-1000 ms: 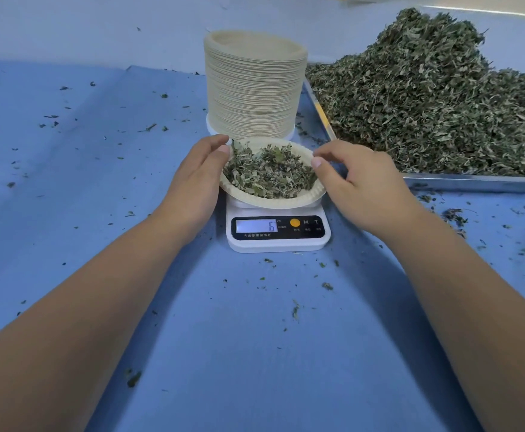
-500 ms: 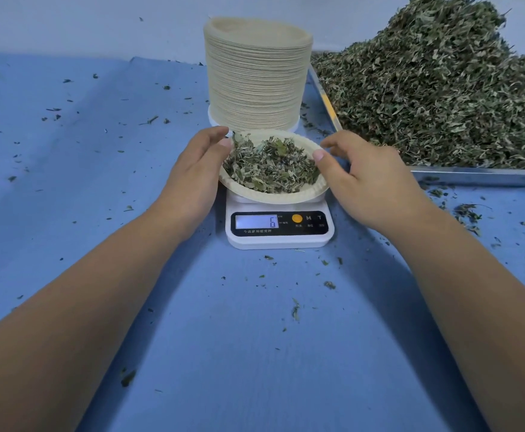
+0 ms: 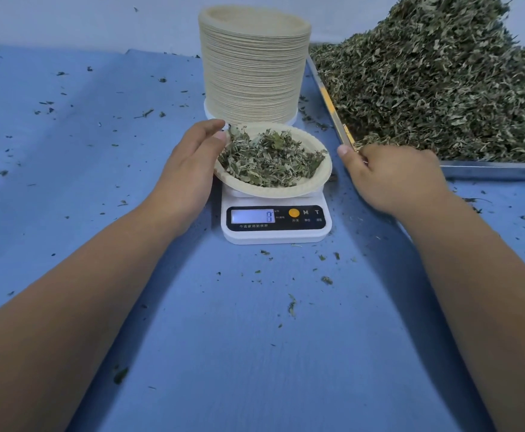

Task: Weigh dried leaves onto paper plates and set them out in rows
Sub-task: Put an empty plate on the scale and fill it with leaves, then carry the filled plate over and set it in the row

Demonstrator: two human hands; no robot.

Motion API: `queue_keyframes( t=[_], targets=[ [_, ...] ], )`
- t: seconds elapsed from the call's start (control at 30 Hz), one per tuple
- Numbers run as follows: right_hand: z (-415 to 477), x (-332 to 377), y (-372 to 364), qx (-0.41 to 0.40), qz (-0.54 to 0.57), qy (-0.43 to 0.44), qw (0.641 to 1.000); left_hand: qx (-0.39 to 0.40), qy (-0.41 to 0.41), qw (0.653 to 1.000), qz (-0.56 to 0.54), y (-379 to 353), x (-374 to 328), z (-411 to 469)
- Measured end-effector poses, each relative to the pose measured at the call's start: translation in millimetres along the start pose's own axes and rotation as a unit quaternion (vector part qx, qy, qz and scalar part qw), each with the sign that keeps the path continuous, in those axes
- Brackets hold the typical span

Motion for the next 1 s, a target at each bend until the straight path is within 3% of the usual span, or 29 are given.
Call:
queue_keyframes(
  t=[0.23, 0.43, 0.63, 0.8, 0.93, 1.0],
  targets=[
    [3.6, 2.0, 1.8, -0.052, 0.049, 0.028, 0.997, 0.002, 0.005, 1.0, 0.003, -0.1, -1.4, -1.5],
    [-1.3, 5.7, 6.1, -0.049, 0.095, 0.014, 0.994, 0.002, 0.007, 1.0, 0.003, -1.3, -2.4, -2.9],
    [-18.2, 27.5, 41.1, -0.185, 0.185, 0.122, 0.957, 0.008, 0.02, 1.0, -0.005, 0.0, -5.3, -5.4],
    [-19.7, 42.5, 31.3, -0.087, 0.167, 0.138, 0.972, 0.015, 0.074, 0.994, -0.084, -3.5, -12.0, -5.5],
    [-23.8, 53.3, 24.2, -0.029, 0.258, 0.124, 0.958, -0.026, 0.105, 0.987, -0.12, -10.9, -13.1, -11.6],
    [-26.5, 59.7, 22.9, -0.009, 0.321, 0.116, 0.94, -0.084, 0.12, 0.975, -0.169, -5.3, -17.3, -13.5]
  ],
)
Point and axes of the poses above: each hand's wrist, its own z-axis towards the middle knuckle, its own y-axis out of the back of the hand, x = y × z, the point moved 5 cm from there along z, towards the middle knuckle
